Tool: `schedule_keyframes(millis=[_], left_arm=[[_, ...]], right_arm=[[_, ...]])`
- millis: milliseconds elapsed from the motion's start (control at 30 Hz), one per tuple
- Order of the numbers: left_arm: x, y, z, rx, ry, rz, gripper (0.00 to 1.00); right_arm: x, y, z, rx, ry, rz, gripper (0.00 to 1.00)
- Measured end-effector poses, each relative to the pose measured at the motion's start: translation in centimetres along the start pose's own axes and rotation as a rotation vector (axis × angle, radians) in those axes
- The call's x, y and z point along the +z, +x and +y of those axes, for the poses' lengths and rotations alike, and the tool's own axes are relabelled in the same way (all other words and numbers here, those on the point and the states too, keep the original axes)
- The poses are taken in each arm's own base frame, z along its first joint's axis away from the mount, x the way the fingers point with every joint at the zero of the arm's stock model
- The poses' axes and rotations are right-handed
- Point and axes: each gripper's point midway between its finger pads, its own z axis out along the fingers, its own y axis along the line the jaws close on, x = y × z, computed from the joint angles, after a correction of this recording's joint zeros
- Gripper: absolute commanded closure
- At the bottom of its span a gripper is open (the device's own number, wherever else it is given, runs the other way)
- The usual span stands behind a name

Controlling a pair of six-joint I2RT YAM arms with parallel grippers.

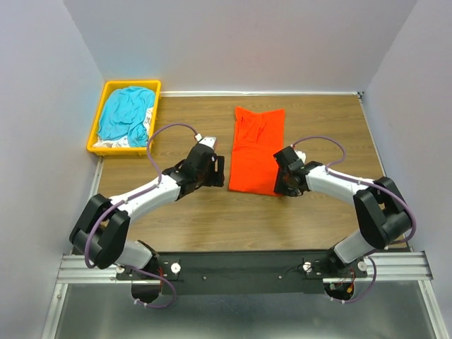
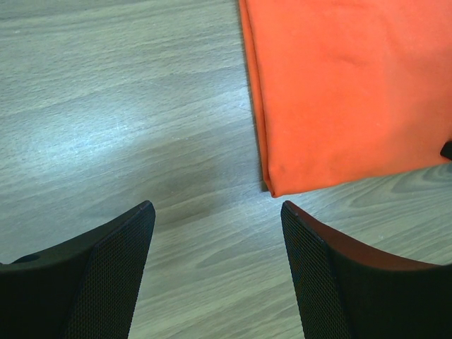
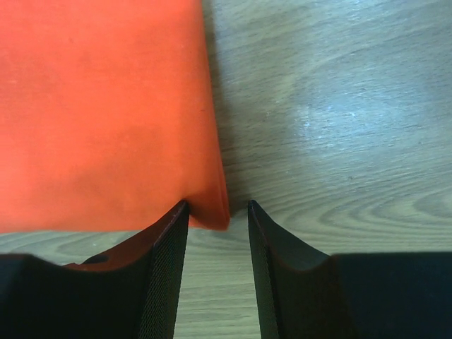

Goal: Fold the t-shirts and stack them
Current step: Fold the tshirt

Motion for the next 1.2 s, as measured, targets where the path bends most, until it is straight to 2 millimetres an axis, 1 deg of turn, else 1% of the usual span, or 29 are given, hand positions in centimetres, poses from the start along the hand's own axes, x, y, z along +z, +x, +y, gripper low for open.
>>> schedule_keyframes(millis=[100,267,300,333,367,400,433,533,667,800,833,900,933,1000,1200], left_arm=[[0.2,-0.1,-0.1,0.002,0.000,0.002,0.20],[0.4,0.0,-0.6,0.015,0.004,0.017,0.20],[0.4,0.2,-0.7,0.019,0.004,0.022,0.20],[0.4,0.2,-0.8,0.022,0.004,0.027,0.20],[0.4,0.3,-0.9,0.025,0.004,0.033,0.20],[0.4,0.4,-1.1,0.029,0.005,0.039,0.20],[0.4,0.5,-1.2,0.032,0.004,0.044,0.20],[0.6,0.6,-1.5,0.043,-0.001,0.060,0.18],[1.2,0.6,-2.7,0.067,0.001,0.081,0.16],[2.1,1.1,-3.3,0.086,-0.006,0.114,0.18],[2.4,1.4,-3.3,0.092,-0.014,0.127,0.24],[2.9,1.9,-3.2,0.102,-0.035,0.147,0.33],[3.3,2.0,-3.1,0.113,-0.051,0.161,0.42],[3.6,2.2,-3.1,0.120,-0.066,0.172,0.48],[4.5,3.3,-3.6,0.159,-0.092,0.218,0.48]], right_arm=[[0.1,-0.1,0.1,0.001,-0.002,-0.004,0.57],[0.2,0.0,-0.1,-0.005,0.004,-0.006,0.69],[0.2,0.0,0.0,-0.005,0.003,-0.007,0.74],[0.2,0.0,0.0,-0.005,0.001,-0.008,0.75],[0.2,0.1,0.1,-0.005,-0.003,-0.010,0.81],[0.2,0.1,0.2,-0.010,-0.003,-0.013,0.84],[0.2,0.1,0.3,-0.009,-0.005,-0.017,0.90],[0.2,0.1,0.5,-0.023,-0.004,-0.025,0.99],[0.1,0.2,0.6,-0.035,0.001,-0.034,0.99],[0.1,0.2,0.6,-0.045,0.009,-0.044,0.99],[0.1,0.2,0.6,-0.049,0.010,-0.046,0.99],[0.1,0.2,0.6,-0.054,0.012,-0.048,0.99],[0.1,0.2,0.7,-0.058,0.012,-0.049,0.99],[0.1,0.2,0.7,-0.061,0.013,-0.050,0.99],[0.1,0.1,0.8,-0.068,0.010,-0.055,0.99]])
